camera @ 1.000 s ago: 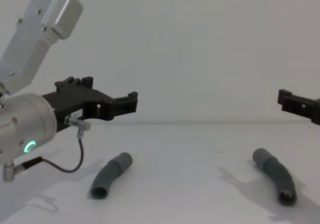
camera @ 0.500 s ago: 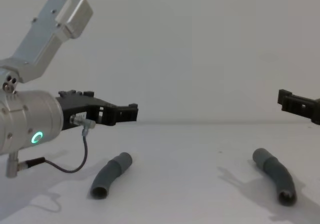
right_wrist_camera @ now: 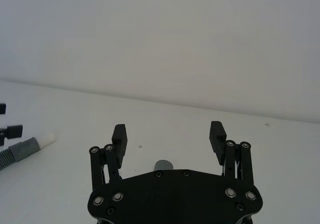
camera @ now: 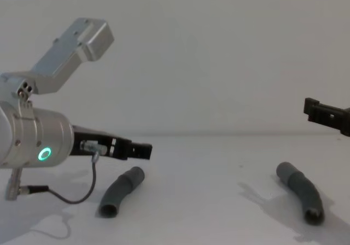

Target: Use both hands to pick up one end of the pipe from the table, align the ends, and insert them.

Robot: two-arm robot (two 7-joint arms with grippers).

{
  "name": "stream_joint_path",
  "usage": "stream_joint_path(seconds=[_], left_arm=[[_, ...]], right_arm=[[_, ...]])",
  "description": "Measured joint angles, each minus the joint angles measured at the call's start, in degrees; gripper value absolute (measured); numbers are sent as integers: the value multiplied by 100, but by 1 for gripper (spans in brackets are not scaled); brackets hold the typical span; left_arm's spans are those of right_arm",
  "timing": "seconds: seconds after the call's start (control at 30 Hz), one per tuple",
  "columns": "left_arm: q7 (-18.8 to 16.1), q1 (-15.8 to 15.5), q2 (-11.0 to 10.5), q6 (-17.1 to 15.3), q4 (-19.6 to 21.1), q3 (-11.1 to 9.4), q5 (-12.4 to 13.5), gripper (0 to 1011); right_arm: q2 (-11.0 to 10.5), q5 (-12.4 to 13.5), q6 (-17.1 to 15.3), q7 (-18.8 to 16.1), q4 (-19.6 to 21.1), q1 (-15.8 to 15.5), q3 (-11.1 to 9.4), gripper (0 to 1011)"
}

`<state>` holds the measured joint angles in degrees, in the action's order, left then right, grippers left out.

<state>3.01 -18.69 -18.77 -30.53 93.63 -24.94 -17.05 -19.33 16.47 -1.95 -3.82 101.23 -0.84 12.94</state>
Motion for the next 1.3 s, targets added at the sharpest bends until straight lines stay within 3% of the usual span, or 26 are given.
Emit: stream_joint_path(seconds=[0.33,0.7,1.3], left_arm=[[224,8,-14,-504,-14,40,-170,1001],[203,88,4,-882,95,154,-218,1002],[256,24,282,-970,-273,320,-353,1002]], right_arm=[[0,0,0,0,0,0,0,1004],[0,0,0,0,0,0,0,1004],[0,0,0,0,0,0,0,1004]])
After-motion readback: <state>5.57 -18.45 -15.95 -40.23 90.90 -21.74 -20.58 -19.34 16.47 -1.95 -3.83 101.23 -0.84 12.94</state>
